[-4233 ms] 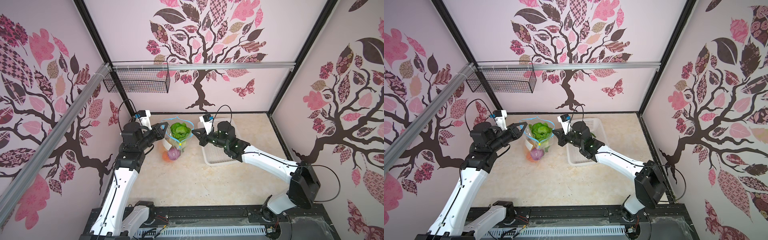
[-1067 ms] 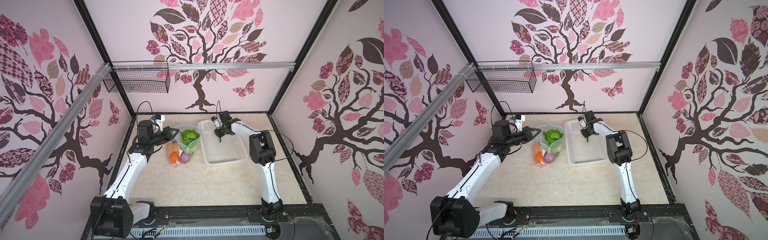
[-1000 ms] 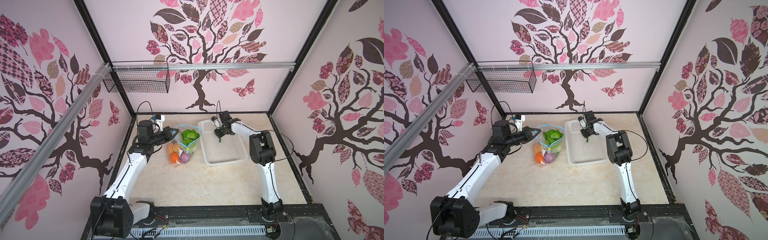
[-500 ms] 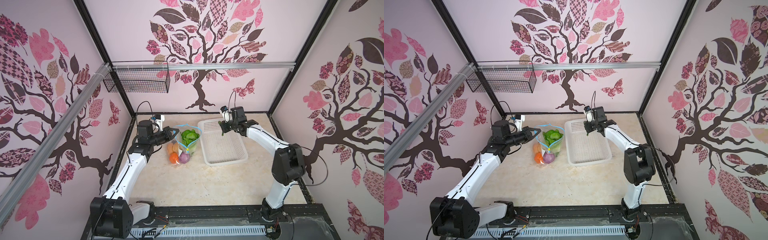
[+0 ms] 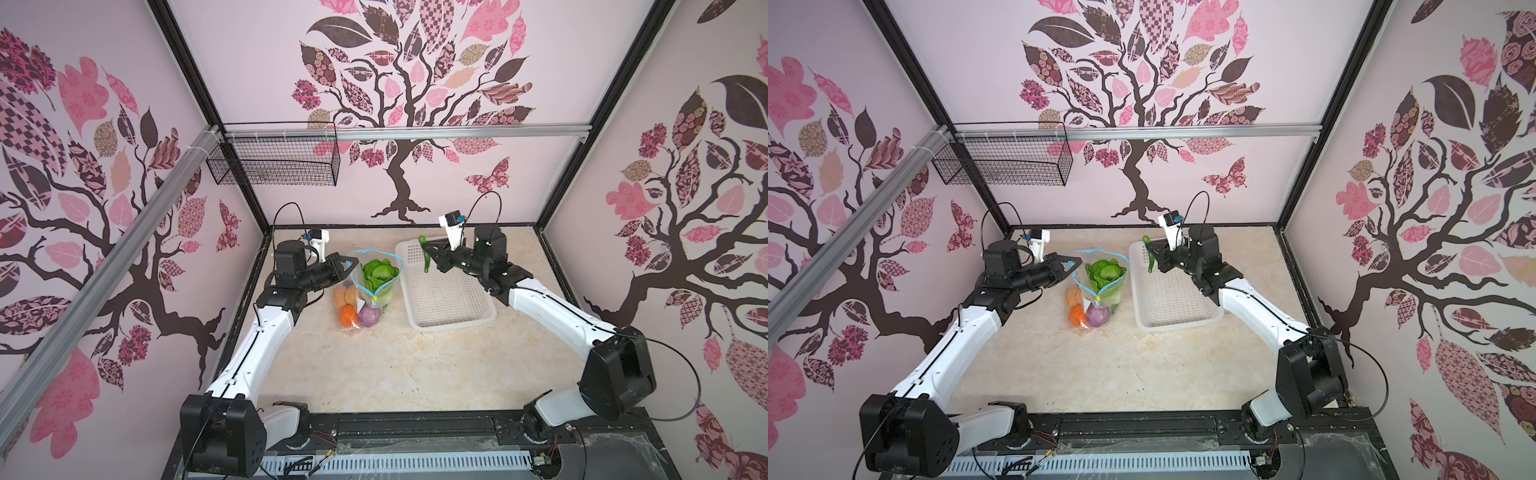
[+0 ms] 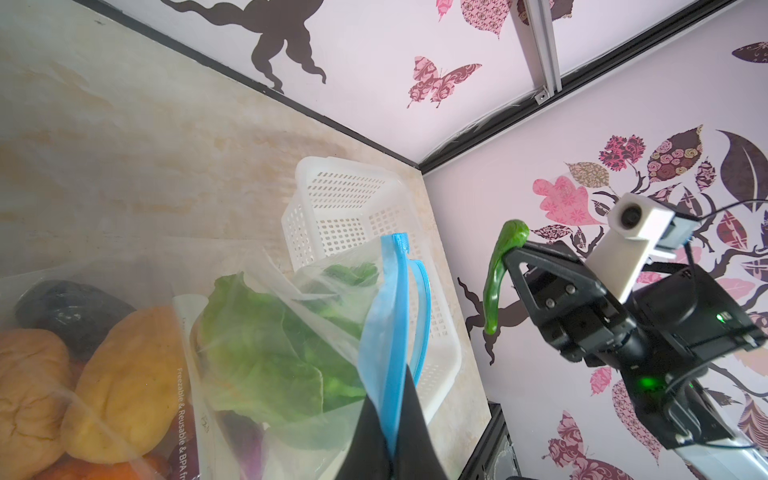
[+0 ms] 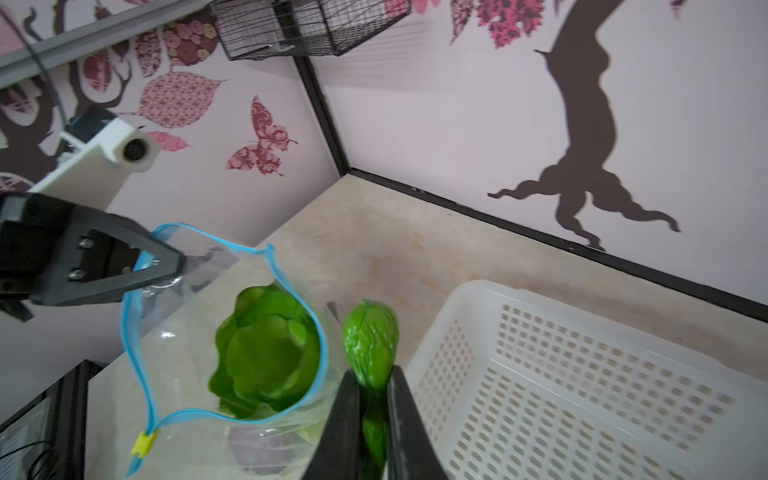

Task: Place the food in the zip-top bag and seal the zipper
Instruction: 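Lift the green pepper and carry it to the bag mouth, then lower the pepper into the bag and open the right gripper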

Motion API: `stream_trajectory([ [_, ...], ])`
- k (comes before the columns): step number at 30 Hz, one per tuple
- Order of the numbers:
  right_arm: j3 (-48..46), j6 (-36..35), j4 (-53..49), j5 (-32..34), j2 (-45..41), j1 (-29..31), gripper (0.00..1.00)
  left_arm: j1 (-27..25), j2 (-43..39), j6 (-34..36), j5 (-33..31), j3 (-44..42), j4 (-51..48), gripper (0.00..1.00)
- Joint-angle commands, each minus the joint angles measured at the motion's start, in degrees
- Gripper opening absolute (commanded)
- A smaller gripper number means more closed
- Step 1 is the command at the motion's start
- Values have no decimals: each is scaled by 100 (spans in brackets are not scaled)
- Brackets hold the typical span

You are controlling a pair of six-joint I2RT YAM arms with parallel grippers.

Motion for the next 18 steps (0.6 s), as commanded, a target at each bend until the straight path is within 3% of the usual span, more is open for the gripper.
stream_trajectory([
  [1,-40,109,754,-76,-185,462,0,-19,-179,-41,103,-131,152,0],
  [8,-138,267,1766,419,276,1273,0,-69,-208,-68,159,-123,174,0],
  [18,-365,1100,2910,667,1068,1535,0,-127,-236,-87,187,-136,203,0],
])
